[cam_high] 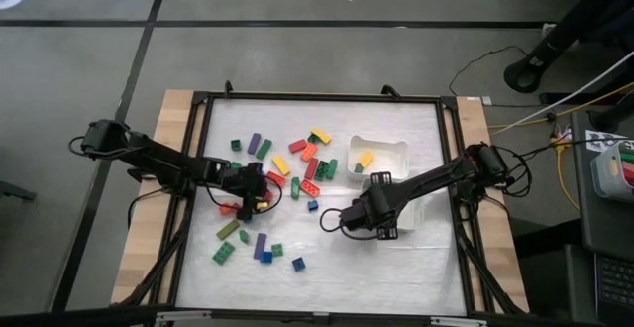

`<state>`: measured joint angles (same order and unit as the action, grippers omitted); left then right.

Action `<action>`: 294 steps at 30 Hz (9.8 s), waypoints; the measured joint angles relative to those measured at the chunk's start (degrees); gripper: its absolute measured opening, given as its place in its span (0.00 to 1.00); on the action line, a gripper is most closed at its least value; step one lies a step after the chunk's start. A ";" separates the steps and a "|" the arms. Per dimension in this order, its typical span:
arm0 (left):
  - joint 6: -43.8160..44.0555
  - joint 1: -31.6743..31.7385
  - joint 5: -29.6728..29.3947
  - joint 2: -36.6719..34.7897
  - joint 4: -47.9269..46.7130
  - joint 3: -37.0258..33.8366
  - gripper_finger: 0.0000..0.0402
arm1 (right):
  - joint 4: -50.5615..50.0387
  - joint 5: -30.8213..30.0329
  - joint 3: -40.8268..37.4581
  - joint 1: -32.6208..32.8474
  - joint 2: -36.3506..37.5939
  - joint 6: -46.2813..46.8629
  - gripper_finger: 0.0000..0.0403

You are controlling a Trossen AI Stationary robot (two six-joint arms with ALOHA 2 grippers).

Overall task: Sort blocks by size
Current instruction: Put the red cube block into the bottom white bin, then put the green thin rectangle into the top white bin, then put the blue cube game piece into the bottom white bin

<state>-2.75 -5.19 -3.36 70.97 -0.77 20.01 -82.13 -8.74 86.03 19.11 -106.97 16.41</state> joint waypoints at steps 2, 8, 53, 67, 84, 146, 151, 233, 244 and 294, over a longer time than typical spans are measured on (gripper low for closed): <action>0.94 0.00 -0.02 -0.09 1.76 0.00 0.29 | 0.78 -1.60 1.03 0.07 1.16 -0.07 0.60; 5.87 0.00 0.14 -0.47 6.98 0.00 0.29 | 13.70 -2.24 1.38 0.07 3.74 -2.01 0.60; 24.54 -6.51 15.34 -0.36 43.78 1.20 0.31 | 75.23 -3.30 1.30 -1.31 -2.70 -50.01 0.60; 20.42 -6.51 15.17 -0.36 43.28 2.60 0.31 | 75.23 -2.21 1.30 -1.95 -2.70 -49.86 0.47; 22.91 -6.45 12.59 -0.36 43.64 2.60 0.54 | 69.68 -2.06 1.32 -1.90 -2.23 -45.20 0.38; 89.60 -26.86 3.78 -8.99 -46.10 26.19 0.52 | 4.15 3.25 -8.01 -1.88 6.70 13.41 0.58; 101.55 -26.86 2.09 -8.68 -46.67 26.19 0.52 | 5.54 3.25 -8.01 -1.88 6.70 13.39 0.60; 83.77 -14.32 -1.34 6.40 -13.86 26.12 0.10 | 5.31 3.20 -8.01 -1.88 6.66 10.11 0.60; 42.29 3.42 -6.04 18.37 22.49 26.19 0.11 | 1.99 3.36 -8.01 -1.88 6.68 10.22 0.60; 28.63 4.55 8.57 10.76 -42.24 46.18 0.45 | 7.54 3.33 -8.01 -1.86 6.75 10.24 0.60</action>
<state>25.88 -0.64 5.21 81.72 -43.00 66.19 -74.59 -5.41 78.02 17.26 -100.22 26.65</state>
